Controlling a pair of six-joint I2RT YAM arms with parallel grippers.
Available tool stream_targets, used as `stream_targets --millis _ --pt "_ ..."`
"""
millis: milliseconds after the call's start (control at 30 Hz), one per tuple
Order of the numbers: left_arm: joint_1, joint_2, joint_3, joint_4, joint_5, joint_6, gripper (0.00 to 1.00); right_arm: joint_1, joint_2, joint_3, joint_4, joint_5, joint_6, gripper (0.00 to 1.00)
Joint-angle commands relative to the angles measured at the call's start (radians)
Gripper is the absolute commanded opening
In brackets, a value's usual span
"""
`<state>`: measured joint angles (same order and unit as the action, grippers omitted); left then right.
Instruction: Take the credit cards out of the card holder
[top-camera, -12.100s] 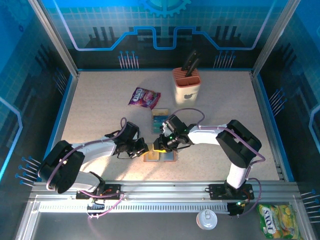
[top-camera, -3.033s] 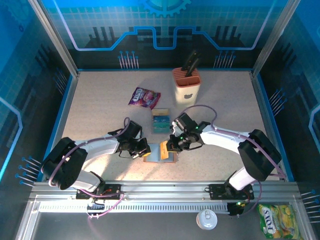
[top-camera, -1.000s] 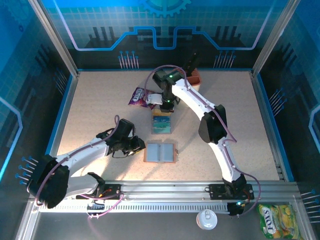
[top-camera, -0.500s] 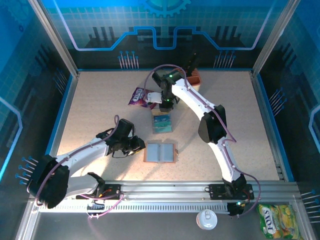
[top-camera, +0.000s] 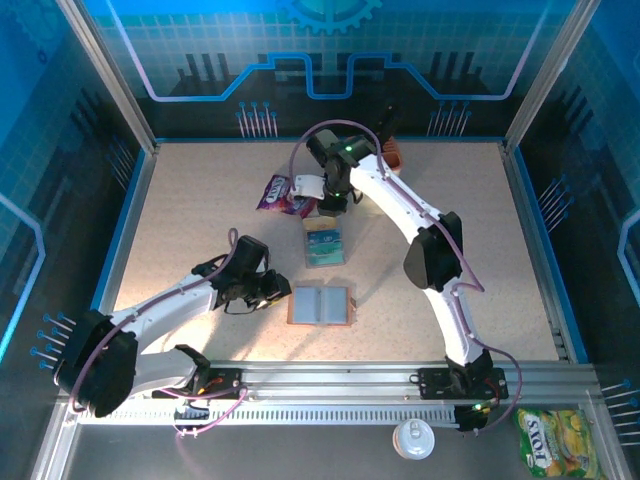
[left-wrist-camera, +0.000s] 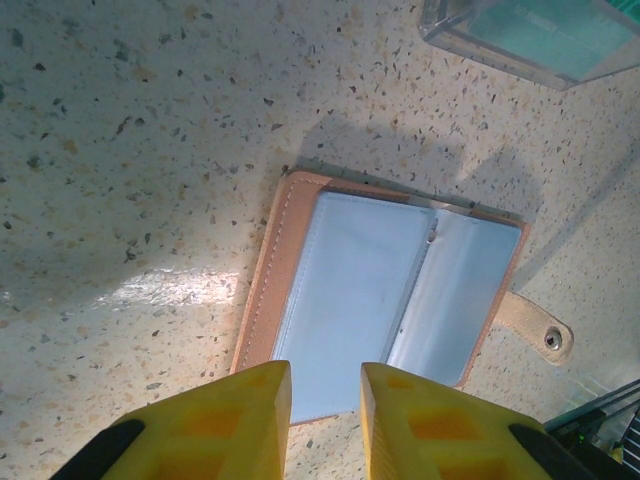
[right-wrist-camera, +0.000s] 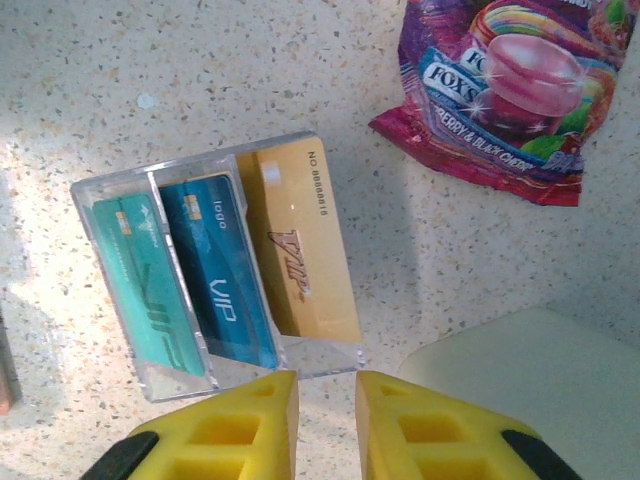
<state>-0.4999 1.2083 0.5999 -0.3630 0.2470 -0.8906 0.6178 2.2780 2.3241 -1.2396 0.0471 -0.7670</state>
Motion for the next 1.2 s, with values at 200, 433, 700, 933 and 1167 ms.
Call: stream_targets --millis 200,433,700,933,1167 --pt "0.013 -0.041 0.030 -0.049 -0.033 0.019 0.26 0.033 -0.132 -0.176 0.063 -0.041 0.080 0.24" --pt "0.032 -0.047 0.062 -0.074 -0.056 0.070 0.27 0.051 -0.294 -0.429 0.182 -0.043 0.153 0.26" --pt "0.059 -0.063 0.105 -0.122 -0.157 0.160 0.30 0.049 -0.493 -0.723 0.393 -0.059 0.285 0.36" --pt "0.099 -0.067 0.129 -0.173 -0.261 0.234 0.47 0.040 -0.608 -0.908 0.532 0.014 0.400 0.43" --pt "0.144 -0.070 0.184 -0.224 -0.367 0.312 0.83 0.037 -0.723 -1.073 0.662 0.115 0.494 0.75"
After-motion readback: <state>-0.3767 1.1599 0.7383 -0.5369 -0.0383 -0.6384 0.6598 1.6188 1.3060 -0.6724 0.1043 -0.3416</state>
